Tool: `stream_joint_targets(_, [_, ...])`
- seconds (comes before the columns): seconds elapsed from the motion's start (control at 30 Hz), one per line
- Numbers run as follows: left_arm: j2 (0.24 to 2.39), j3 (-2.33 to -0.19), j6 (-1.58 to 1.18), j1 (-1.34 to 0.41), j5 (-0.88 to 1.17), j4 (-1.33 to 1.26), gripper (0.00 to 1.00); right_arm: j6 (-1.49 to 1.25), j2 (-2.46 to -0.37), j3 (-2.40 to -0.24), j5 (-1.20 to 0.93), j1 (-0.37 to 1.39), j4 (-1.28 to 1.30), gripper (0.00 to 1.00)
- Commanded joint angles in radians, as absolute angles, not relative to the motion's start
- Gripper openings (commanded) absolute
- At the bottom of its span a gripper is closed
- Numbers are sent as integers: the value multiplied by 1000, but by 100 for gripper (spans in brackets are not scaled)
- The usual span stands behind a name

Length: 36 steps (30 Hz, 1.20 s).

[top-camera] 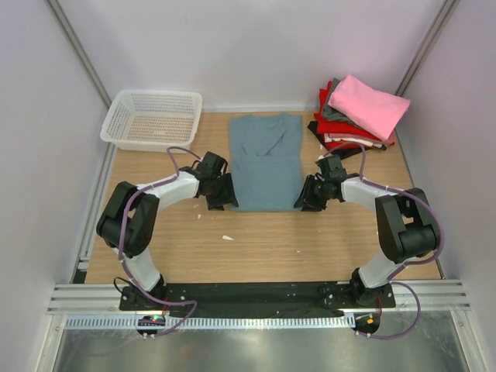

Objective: Fold and stack the t-shirts
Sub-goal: Fold the tshirt

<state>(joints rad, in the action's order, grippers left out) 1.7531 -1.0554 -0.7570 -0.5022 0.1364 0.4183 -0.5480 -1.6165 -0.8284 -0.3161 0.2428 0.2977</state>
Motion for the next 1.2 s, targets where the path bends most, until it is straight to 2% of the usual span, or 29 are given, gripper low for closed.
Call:
stream_joint_targets(0.0, [1766, -1032, -768, -509, 160, 341, 54, -540, -1638, -822, -327, 249, 258, 35])
stream_joint_targets(0.13, [1764, -1025, -782, -520, 176, 316, 31, -534, -1638, -821, -328, 249, 259, 23])
stream_joint_targets(0.17, [1760, -1023, -784, -526, 176, 314, 20, -532, -1635, -819, -330, 247, 264, 15])
stream_joint_targets(0.23, [1756, -1025, -787, -529, 175, 311, 11, -531, -1629, -816, -336, 247, 268, 3])
stream_joint_targets(0.27, [1753, -1026, -788, -534, 175, 310, 4, -531, -1623, -815, -339, 247, 278, 1])
stream_joint_targets(0.37, [1740, -1020, -792, -538, 172, 314, 0, -528, -1585, -801, -359, 248, 304, 1])
stream_joint_targets(0.6, [1582, -963, -808, -590, 100, 388, 0, -534, -1421, -707, -374, 249, 394, 1])
stream_joint_targets(0.9, [1286, -858, -971, -799, -24, 543, 0, -645, -976, -540, -422, 273, 587, 1])
stream_joint_targets(1.07, [1136, -844, -1057, -913, -90, 639, 0, -741, -735, -555, -420, 284, 705, 1])
stream_joint_targets(1.17, [1076, -853, -1078, -922, -95, 687, 0, -762, -683, -607, -388, 284, 775, 1])
